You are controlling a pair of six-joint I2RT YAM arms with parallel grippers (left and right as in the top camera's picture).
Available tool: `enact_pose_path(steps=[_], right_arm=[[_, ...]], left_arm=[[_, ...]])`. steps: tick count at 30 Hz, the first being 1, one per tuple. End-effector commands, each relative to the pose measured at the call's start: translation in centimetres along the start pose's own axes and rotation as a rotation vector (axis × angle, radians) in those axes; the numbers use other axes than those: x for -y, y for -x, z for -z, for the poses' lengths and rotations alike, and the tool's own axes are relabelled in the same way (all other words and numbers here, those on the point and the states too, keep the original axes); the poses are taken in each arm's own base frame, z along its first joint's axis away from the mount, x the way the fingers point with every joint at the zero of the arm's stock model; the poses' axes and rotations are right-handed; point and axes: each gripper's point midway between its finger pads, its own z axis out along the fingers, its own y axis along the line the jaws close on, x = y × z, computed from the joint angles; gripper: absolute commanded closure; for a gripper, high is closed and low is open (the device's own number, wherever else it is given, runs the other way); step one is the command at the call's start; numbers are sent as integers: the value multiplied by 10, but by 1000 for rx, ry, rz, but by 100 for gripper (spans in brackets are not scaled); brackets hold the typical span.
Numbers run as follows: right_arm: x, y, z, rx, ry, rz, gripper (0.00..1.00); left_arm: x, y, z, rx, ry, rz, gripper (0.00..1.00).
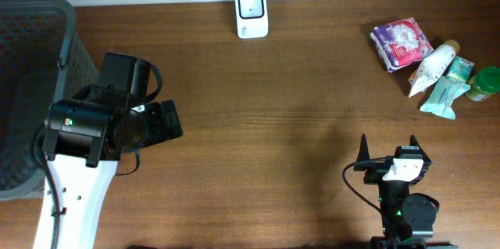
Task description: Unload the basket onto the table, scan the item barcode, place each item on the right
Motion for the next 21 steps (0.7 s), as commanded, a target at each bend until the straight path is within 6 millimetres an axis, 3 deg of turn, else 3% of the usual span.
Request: enact_pose_path(steps=[1,21], right_arm=[[0,-4,0,-6,1,25,1],[-2,-3,0,-4,11,-24,1]], left_arm=[[0,1,2,11,1,8,1],[0,1,2,11,1,7,1]])
